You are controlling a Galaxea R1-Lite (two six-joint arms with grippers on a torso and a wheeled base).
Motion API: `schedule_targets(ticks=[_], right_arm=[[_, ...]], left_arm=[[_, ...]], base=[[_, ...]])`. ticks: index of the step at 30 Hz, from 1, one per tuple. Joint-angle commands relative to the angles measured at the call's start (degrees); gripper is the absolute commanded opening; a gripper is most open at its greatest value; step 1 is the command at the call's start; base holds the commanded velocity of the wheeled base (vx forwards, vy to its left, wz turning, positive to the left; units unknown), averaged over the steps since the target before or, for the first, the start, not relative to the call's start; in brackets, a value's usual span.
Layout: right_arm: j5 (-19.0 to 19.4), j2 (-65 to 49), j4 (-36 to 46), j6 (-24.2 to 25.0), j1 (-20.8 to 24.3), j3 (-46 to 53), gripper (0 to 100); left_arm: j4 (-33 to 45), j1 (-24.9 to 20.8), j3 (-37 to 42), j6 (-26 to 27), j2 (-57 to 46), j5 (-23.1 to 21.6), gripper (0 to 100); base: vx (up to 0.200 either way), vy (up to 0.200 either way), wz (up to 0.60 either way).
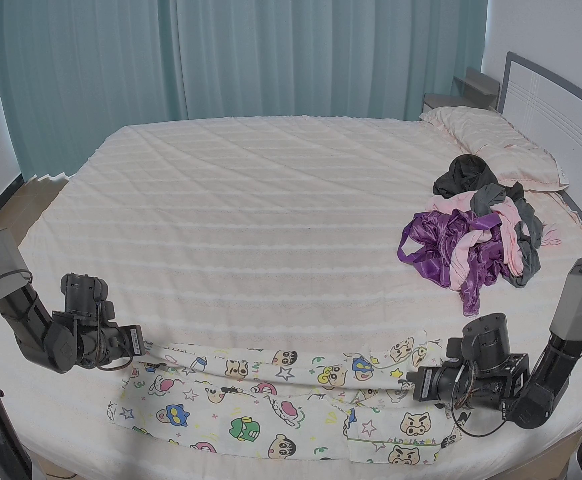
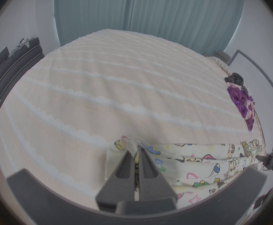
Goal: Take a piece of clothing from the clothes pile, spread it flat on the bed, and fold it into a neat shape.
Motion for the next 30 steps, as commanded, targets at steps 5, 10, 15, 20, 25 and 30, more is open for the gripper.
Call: schedule_targets(ticks=[5, 10, 15, 20, 25, 30], right_arm=[[-0.13, 1.72, -0.28, 4.66, 2.61, 3.78, 0], [-0.13, 2.34, -0.37, 7.12, 3.31, 5.1, 100], [-0.48, 1.02, -2.48, 10.82, 2.78, 6.24, 100], [-0.65, 0.23, -10.04, 13.28, 1.47, 10.11, 100], [-0.65, 0.93, -16.1, 13.19, -0.99, 14.86, 100], [-0.92, 0.67, -18.13, 13.1, -2.05, 17.05, 100]], left_arm=[[-1.23, -0.22, 3.18, 0.1, 1.7, 0.0, 0], [-1.58, -0.31, 4.58, 0.1, 3.02, 0.0, 0], [-3.08, -0.31, 5.46, -0.08, 3.37, -0.09, 100], [-6.24, -0.04, 6.87, -0.6, 3.37, -0.09, 100], [-7.47, 1.36, 7.83, -1.04, 3.28, -0.61, 100], [-7.47, 2.24, 8.89, -4.38, 2.05, -1.4, 100]], base=[[0.0, 0.0, 0.0], [0.0, 0.0, 0.0], [0.0, 0.0, 0.0], [0.0, 0.0, 0.0], [0.0, 0.0, 0.0], [0.0, 0.0, 0.0]])
